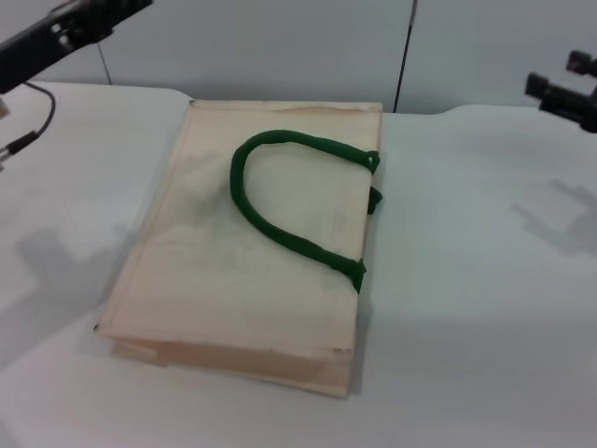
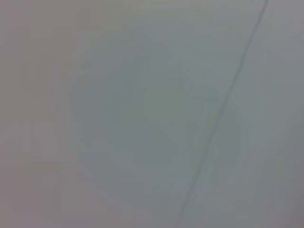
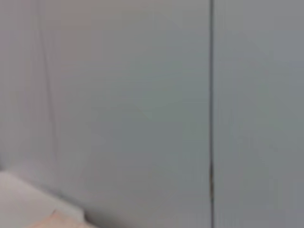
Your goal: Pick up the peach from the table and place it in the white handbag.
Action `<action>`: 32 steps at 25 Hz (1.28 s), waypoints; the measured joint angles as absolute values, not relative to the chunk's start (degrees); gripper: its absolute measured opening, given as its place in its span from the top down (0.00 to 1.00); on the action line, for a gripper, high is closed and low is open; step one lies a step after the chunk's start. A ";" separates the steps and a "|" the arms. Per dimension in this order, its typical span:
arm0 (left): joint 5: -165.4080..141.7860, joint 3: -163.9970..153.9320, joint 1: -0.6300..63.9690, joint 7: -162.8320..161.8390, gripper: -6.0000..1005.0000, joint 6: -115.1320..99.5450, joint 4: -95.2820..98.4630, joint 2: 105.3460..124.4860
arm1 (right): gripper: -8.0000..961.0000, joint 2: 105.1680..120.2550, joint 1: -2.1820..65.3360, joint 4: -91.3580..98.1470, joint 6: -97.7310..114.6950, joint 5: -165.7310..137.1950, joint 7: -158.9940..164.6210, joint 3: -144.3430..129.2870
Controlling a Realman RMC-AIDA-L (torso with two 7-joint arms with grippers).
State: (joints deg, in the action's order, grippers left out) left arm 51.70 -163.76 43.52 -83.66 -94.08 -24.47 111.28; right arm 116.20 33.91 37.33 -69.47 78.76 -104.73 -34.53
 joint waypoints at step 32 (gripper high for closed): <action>93.13 -163.30 31.02 -18.93 0.35 -68.61 0.56 116.68 | 0.17 116.37 33.97 2.54 -57.76 120.43 -162.29 -16.20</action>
State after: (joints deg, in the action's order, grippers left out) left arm 93.13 -163.30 31.02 -18.93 -68.61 0.56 116.68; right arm 116.37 33.97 2.54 -57.76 120.43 -162.29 -16.20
